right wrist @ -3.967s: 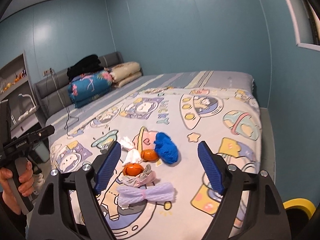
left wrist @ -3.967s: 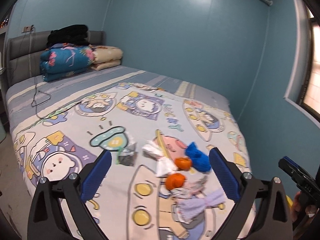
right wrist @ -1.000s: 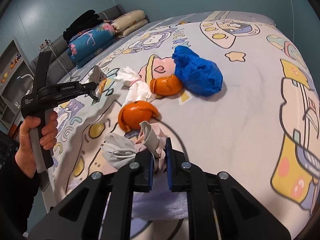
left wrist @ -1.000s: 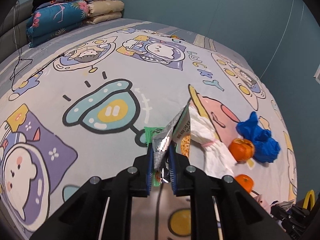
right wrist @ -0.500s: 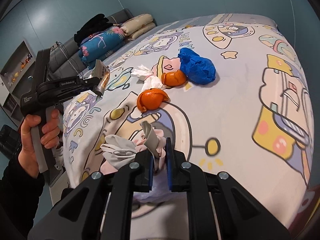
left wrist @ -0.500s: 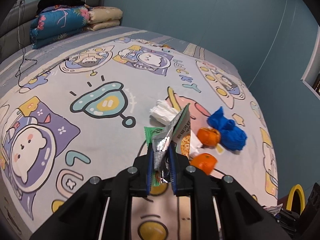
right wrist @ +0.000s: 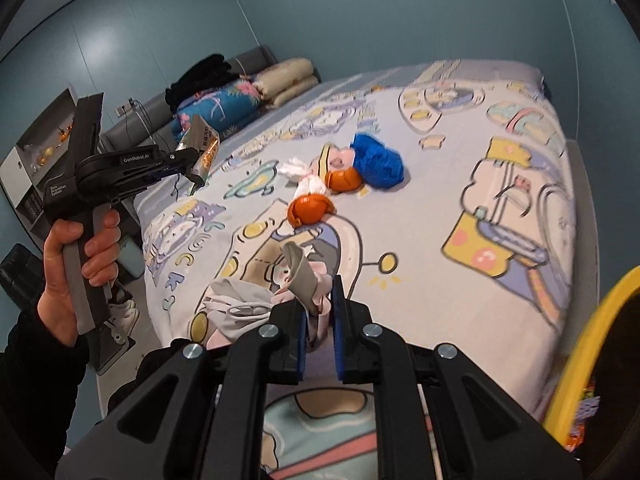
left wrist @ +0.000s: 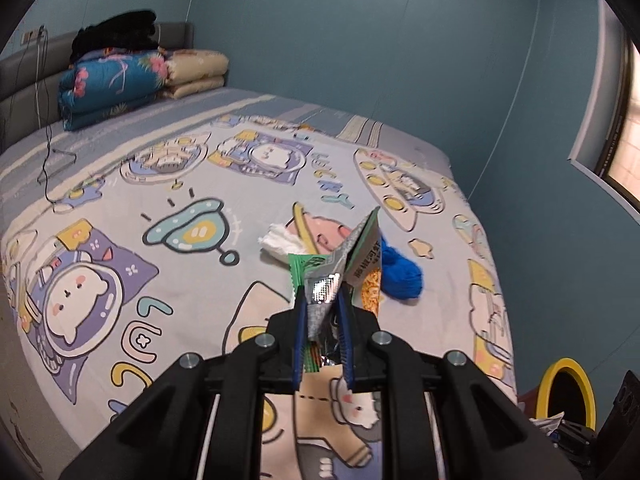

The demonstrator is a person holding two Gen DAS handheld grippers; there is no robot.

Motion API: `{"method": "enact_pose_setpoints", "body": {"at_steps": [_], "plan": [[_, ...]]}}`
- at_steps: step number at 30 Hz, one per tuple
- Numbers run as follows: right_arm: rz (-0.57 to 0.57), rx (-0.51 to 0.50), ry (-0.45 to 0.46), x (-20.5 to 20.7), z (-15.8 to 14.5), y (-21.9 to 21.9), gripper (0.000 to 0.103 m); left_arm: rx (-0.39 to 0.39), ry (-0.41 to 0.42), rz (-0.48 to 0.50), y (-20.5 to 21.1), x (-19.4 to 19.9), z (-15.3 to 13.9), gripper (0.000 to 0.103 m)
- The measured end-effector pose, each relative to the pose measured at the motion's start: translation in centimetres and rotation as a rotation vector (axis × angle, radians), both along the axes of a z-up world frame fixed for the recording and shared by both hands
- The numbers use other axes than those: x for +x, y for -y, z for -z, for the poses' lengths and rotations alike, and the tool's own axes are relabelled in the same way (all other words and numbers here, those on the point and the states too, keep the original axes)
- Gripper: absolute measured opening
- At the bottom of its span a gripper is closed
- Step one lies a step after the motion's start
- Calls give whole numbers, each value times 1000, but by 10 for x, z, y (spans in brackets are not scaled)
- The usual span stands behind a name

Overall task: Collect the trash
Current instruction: 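Carry the pink cloth and green wrapper over the yellow bin with both tools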

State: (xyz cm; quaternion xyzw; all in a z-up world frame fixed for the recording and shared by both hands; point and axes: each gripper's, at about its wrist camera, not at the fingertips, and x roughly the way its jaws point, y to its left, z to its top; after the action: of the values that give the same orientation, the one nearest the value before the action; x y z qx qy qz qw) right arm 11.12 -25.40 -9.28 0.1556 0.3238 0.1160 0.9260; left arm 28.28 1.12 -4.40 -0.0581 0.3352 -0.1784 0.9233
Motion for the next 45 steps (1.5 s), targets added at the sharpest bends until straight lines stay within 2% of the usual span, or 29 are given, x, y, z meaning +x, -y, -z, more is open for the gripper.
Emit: {"method": "enact_pose_setpoints", "body": {"at_steps": [7, 14, 22, 32, 39, 45], "plan": [[39, -12, 122, -37, -40, 23, 10, 2, 79, 31, 20, -34, -35, 13], [102, -58, 270, -69, -96, 50, 10, -8, 155, 83, 45, -63, -66, 13], [164, -111, 373, -94, -135, 70, 10, -39, 227, 140, 69, -91, -95, 13], [271, -168, 436, -117, -159, 94, 10, -65, 268, 224, 99, -120, -114, 13], [433, -224, 448, -140, -162, 123, 10, -53, 267, 306, 131, -137, -112, 13], [573, -265, 463, -160, -158, 151, 10, -24, 239, 399, 173, -151, -99, 13]]}}
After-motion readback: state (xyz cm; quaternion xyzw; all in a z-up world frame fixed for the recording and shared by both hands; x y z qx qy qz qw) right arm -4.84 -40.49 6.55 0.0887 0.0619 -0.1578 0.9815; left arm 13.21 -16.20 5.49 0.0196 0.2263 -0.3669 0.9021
